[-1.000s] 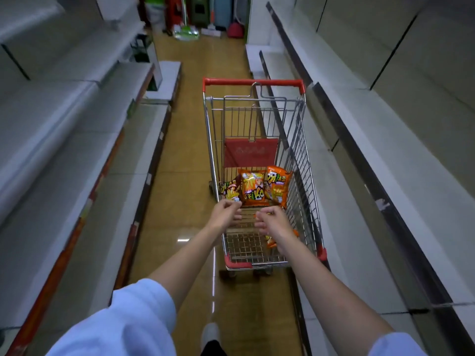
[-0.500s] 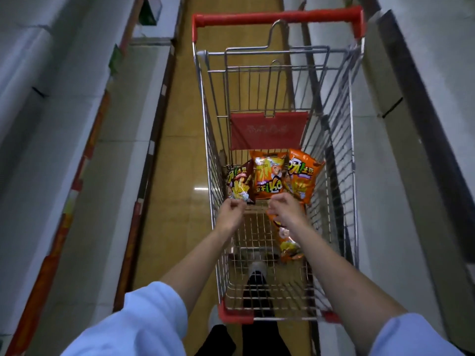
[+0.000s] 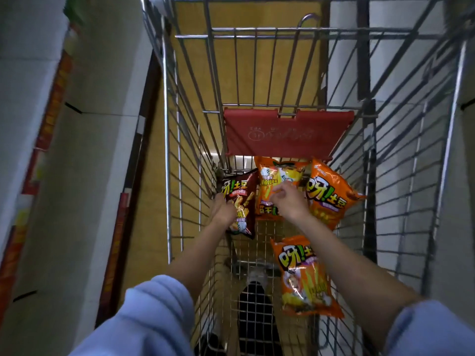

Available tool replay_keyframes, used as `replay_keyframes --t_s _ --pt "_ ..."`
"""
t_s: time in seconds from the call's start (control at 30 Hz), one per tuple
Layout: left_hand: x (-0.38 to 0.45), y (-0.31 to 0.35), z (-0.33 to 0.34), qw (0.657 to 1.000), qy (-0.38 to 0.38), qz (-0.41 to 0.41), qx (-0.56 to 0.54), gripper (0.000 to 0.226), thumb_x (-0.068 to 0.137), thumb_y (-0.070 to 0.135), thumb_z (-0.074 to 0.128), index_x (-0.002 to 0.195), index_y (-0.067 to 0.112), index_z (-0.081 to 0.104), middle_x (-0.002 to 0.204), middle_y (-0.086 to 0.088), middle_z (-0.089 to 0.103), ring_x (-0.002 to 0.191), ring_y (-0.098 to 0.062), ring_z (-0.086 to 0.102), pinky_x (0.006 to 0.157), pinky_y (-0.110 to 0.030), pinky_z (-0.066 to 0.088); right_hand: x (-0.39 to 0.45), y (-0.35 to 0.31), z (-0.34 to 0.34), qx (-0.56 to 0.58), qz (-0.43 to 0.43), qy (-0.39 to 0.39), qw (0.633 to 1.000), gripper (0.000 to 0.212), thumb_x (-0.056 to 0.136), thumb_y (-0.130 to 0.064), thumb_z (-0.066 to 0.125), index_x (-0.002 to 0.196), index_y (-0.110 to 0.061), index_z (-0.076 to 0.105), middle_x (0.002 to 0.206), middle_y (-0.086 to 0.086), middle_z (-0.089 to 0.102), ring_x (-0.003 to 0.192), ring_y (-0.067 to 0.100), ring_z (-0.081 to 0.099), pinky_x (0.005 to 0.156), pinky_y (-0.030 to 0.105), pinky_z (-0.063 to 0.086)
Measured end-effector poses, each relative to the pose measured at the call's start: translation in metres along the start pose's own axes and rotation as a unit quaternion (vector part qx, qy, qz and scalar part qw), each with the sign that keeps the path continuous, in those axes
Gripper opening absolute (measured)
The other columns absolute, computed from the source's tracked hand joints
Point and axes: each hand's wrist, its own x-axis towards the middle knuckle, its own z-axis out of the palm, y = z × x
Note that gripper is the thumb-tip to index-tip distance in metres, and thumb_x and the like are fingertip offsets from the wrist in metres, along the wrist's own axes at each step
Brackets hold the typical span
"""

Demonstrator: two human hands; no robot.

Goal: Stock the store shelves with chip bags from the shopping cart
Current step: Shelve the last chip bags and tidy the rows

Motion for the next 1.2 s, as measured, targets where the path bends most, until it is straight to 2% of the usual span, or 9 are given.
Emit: replay_keyframes --t_s 0.1,0.2,0.43,0.57,0.67,0.83,1.0,1.1,1.2 --pt "0.027 -0.005 0.010 1.000 -0.001 -0.016 0.013 0.043 0.100 0.016 0.038 0.142 0.007 0.033 0.142 -0.018 0.041 0.128 -0.035 0.044 0.106 -0.051 0.040 0.030 0.006 -0.002 -0.122 -0.044 0.035 0.991 0.039 0.093 -0.016 0.061 0.130 -0.008 0.052 0.138 0.009 0.045 0.129 0.026 0.041 0.103 0.035 0.036" --pt "0.047 -0.012 0.018 0.999 -0.001 -0.035 0.010 0.047 0.100 0.024 0.043 0.142 0.006 0.033 0.142 -0.018 0.043 0.130 -0.034 0.043 0.106 -0.050 0.039 0.049 0.011 -0.005 -0.197 -0.077 0.055 0.976 0.057 0.091 -0.019 0.063 0.142 -0.008 0.038 0.149 0.007 0.033 0.139 0.025 0.026 0.112 0.036 0.026" --pt "0.061 -0.031 0.027 0.998 -0.038 -0.058 -0.009 0.104 0.066 0.048 0.081 0.148 0.019 0.023 0.145 -0.013 0.044 0.133 -0.035 0.042 0.104 -0.054 0.041 0.066 0.023 -0.003 -0.279 -0.064 0.037 0.957 0.087 0.086 -0.037 0.069 0.150 -0.009 0.018 0.155 0.012 0.020 0.143 0.028 0.021 0.115 0.038 0.021" --pt "0.073 -0.049 0.031 0.997 -0.030 -0.066 0.001 0.121 0.036 0.065 0.078 0.140 0.026 0.031 0.136 -0.006 0.054 0.130 -0.033 0.045 0.102 -0.057 0.041 0.066 0.020 -0.002 -0.328 -0.073 0.050 0.941 0.093 0.083 -0.043 0.071 0.151 -0.014 0.015 0.156 0.013 0.014 0.143 0.030 0.017 0.114 0.042 0.020" --pt "0.077 -0.054 0.032 0.998 -0.021 -0.066 -0.002 0.123 0.022 0.075 0.069 0.132 0.027 0.040 0.129 -0.002 0.058 0.127 -0.032 0.047 0.101 -0.056 0.040 0.069 0.019 -0.004 -0.380 -0.085 0.043 0.920 0.097 0.081 -0.053 0.069 0.152 -0.016 0.014 0.153 0.012 0.025 0.138 0.030 0.022 0.110 0.040 0.023" --pt "0.061 -0.036 0.029 0.998 -0.009 -0.059 0.030 0.087 0.055 0.054 0.085 0.124 0.015 0.050 0.124 -0.006 0.058 0.120 -0.029 0.051 0.096 -0.047 0.049 0.062 0.016 -0.010 -0.438 -0.063 0.029 0.896 0.105 0.073 -0.067 0.067 0.149 -0.011 0.020 0.140 0.008 0.045 0.130 0.027 0.029 0.104 0.037 0.027" --pt "0.042 -0.026 0.021 0.997 -0.051 -0.059 -0.002 0.094 0.032 0.069 0.080 0.103 0.012 0.058 0.108 -0.010 0.063 0.098 -0.027 0.064 0.084 -0.044 0.056 0.037 0.002 -0.006 -0.489 -0.084 0.019 0.868 0.086 0.076 -0.064 0.066 0.139 -0.010 0.041 0.142 0.008 0.041 0.135 0.027 0.026 0.108 0.042 0.024" --pt "0.040 -0.030 0.014 0.996 -0.042 -0.058 -0.053 0.127 0.007 0.079 0.075 0.117 0.018 0.055 0.119 -0.008 0.061 0.107 -0.030 0.062 0.087 -0.047 0.054 0.024 -0.006 -0.008 -0.478 -0.095 0.052 0.872 0.082 0.078 -0.062 0.065 0.138 -0.010 0.042 0.139 0.007 0.043 0.132 0.026 0.029 0.108 0.043 0.024" --pt "0.025 -0.019 0.001 0.991 -0.043 -0.050 -0.116 0.133 0.013 0.072 0.080 0.127 0.018 0.042 0.123 -0.009 0.055 0.112 -0.030 0.057 0.090 -0.048 0.053 0.010 -0.017 -0.017 -0.432 -0.086 0.099 0.892 0.080 0.079 -0.059 0.066 0.138 -0.011 0.041 0.141 0.005 0.042 0.131 0.026 0.030 0.107 0.041 0.027"
